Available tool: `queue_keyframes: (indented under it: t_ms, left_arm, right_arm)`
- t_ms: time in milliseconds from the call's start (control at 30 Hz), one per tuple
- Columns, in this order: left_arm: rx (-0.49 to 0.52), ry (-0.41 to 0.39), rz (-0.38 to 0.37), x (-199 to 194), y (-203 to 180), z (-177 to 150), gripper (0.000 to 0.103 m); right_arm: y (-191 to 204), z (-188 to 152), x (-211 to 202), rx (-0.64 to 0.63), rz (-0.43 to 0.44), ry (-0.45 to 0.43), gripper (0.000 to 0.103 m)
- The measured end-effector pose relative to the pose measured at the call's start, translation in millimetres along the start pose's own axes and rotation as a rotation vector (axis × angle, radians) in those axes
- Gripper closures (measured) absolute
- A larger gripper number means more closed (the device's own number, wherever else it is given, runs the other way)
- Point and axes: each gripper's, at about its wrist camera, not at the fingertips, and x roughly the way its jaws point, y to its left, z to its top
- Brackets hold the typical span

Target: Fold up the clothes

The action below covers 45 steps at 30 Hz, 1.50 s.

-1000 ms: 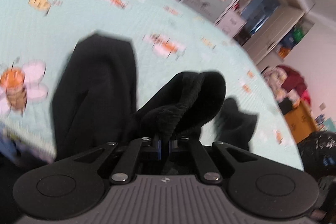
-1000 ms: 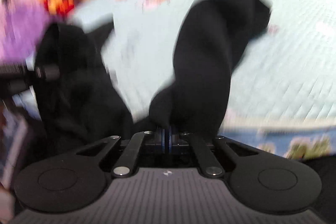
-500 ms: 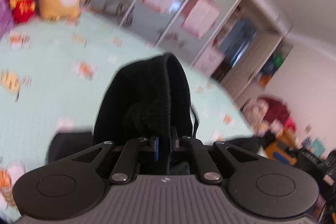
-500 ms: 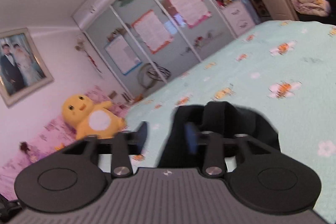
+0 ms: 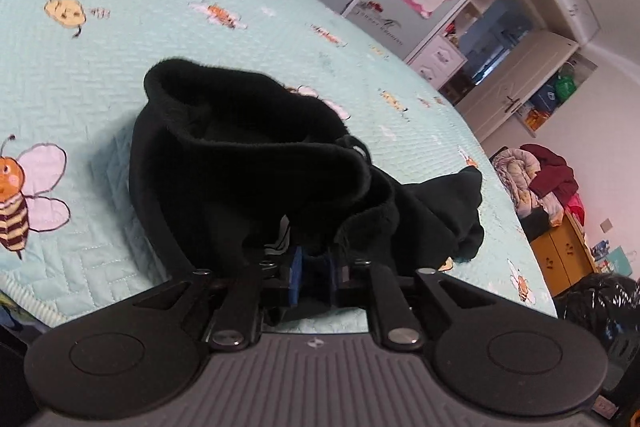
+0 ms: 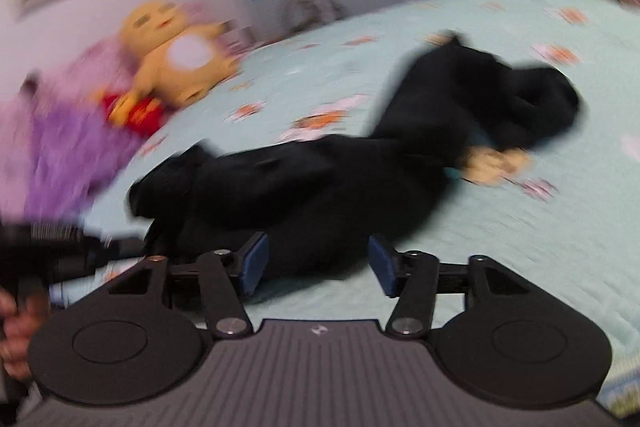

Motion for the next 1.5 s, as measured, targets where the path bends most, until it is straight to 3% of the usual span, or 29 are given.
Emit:
queue_keyframes:
  t_ms: [167, 300, 433, 467, 500, 600, 833, 933, 1000, 1133, 1267, 1400, 1500]
  left_arm:
    - [-0.003, -0.021, -0.005, -13, 5, -19, 0.084]
    - [0.004, -0.037, 0.038, -20, 11, -27, 0.079]
    - [-0.005, -0.027, 0.069, -21, 17, -30, 0.077]
    - [-0.011, -0.025, 0.076, -22, 19, -30, 0.076]
    - [-0.017, -0.024, 0.082, -23, 23, -32, 0.074]
    - [-0.031, -0.032, 0.084, -30, 29, -34, 0.074]
    - [-0.039, -0.046, 0.017, -28, 20, -32, 0.068]
    - [-0.033, -0.007, -0.028, -13, 8, -33, 0.058]
    - [-0.030, 0.029, -0.045, -3, 1, -38, 0.056]
    - [0.004, 0.049, -0.044, -1, -8, -49, 0.056]
    - [0.047, 0.010, -0.011, -11, -8, -42, 0.056]
    - [0.085, -0.015, 0.029, -13, -5, -29, 0.052]
    - [0.106, 0.053, 0.064, 8, 1, -30, 0.052]
  right_arm:
    - [40, 12, 36, -0.091, 0.073, 0.000, 0.036]
    - [55, 25, 79, -0.051, 0.055, 0.040, 0.031]
    - [50, 32, 123, 0.084, -0.018, 0.111, 0.032]
    - [46, 30, 133, 0.117, -0.015, 0.140, 0.038]
    - [42, 27, 141, 0.147, -0.003, 0.170, 0.055]
    - [30, 16, 127, 0.182, 0.003, 0.149, 0.068]
    - [-16, -10, 33, 0.203, -0.030, 0.016, 0.071]
    - [-29, -14, 7, 0.220, -0.032, -0.013, 0.071]
    - [-36, -16, -9, 0.230, -0.030, -0.028, 0.071]
    - [-28, -8, -21, 0.227, -0.021, -0.085, 0.071]
    - [-12, 7, -53, 0.126, -0.008, -0.237, 0.071]
    - [-19, 3, -49, 0.140, -0.020, -0.169, 0.071]
    - [-25, -7, -38, 0.169, -0.039, -0.122, 0.071]
